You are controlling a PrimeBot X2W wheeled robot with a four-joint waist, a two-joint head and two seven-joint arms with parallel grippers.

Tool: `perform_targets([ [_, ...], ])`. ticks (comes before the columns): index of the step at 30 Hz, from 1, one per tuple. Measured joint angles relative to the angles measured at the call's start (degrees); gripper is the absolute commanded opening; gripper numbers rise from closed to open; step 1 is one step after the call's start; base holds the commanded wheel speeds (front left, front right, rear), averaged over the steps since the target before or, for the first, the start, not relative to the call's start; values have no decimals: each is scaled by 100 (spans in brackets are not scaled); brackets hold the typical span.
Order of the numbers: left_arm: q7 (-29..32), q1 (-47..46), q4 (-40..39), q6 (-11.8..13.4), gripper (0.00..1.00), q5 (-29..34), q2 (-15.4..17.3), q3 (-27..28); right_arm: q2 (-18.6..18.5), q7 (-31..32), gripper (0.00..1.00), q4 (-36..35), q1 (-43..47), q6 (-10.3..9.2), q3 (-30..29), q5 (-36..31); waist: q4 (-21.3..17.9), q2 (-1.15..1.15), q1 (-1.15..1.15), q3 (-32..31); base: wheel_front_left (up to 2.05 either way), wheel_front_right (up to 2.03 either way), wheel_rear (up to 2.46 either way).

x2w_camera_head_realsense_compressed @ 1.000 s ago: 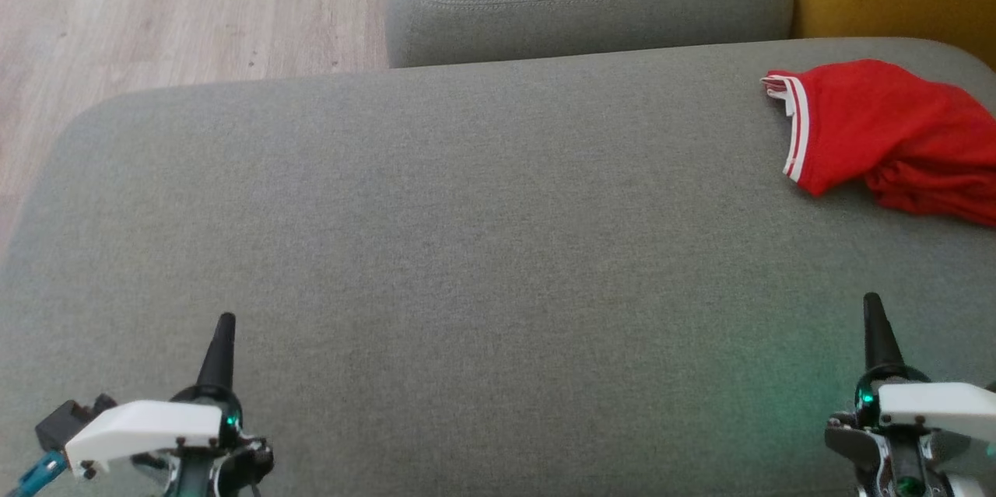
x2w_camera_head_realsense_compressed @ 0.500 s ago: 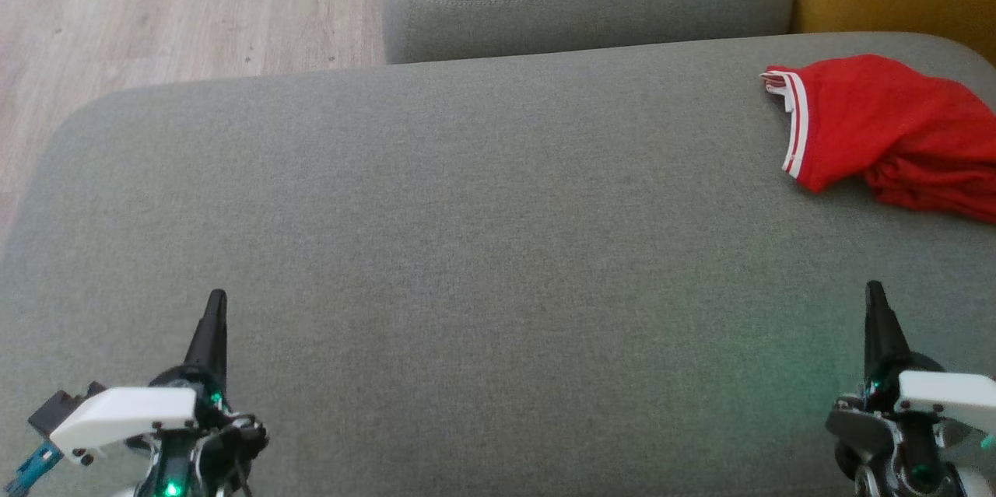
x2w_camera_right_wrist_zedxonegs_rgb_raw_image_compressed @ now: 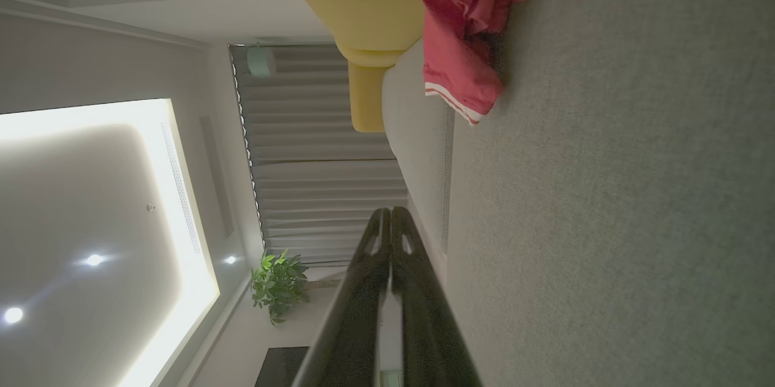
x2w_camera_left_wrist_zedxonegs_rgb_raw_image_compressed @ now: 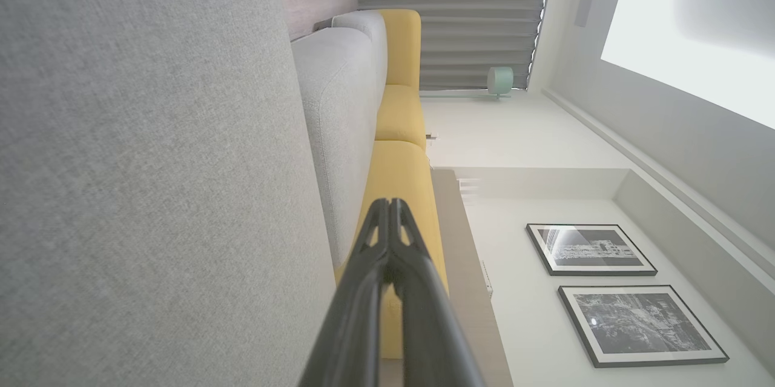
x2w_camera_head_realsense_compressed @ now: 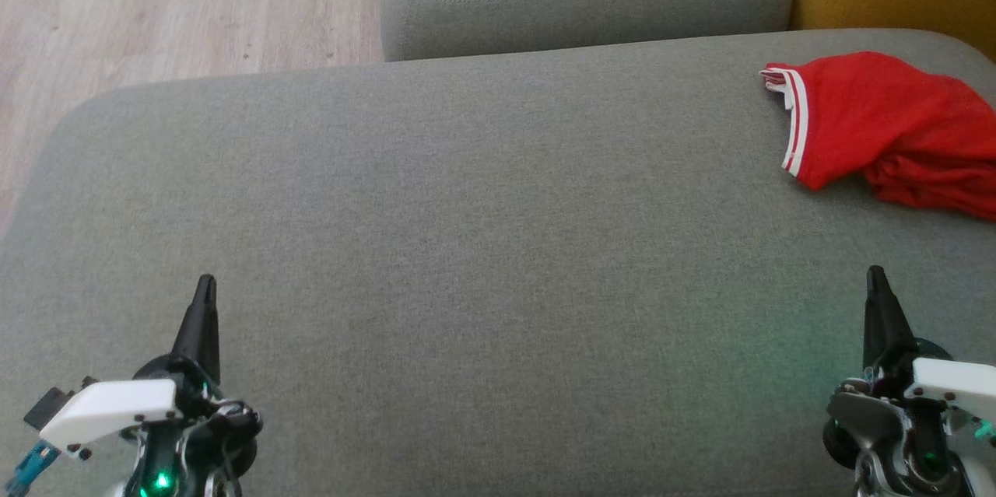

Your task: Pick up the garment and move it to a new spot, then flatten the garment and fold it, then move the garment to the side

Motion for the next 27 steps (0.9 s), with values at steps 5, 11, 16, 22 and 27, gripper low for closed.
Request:
perform_targets([
  [5, 0, 0, 0, 0, 0, 0, -1, 0, 0, 1, 0, 0, 0, 0, 0, 0, 0, 0, 0, 0, 0, 0, 0],
  [11, 0, 0, 0, 0, 0, 0, -1, 0, 0, 0, 0, 0, 0, 0, 0, 0, 0, 0, 0, 0, 0, 0, 0],
  [16, 0, 0, 0, 0, 0, 0, -1, 1, 0, 1, 0, 0, 0, 0, 0, 0, 0, 0, 0, 0, 0, 0, 0],
  [22, 0, 0, 0, 0, 0, 0, -1, 1, 0, 0, 0, 0, 0, 0, 0, 0, 0, 0, 0, 0, 0, 0, 0],
  [27, 0, 0, 0, 0, 0, 0, -1, 1, 0, 0, 0, 0, 0, 0, 0, 0, 0, 0, 0, 0, 0, 0, 0],
])
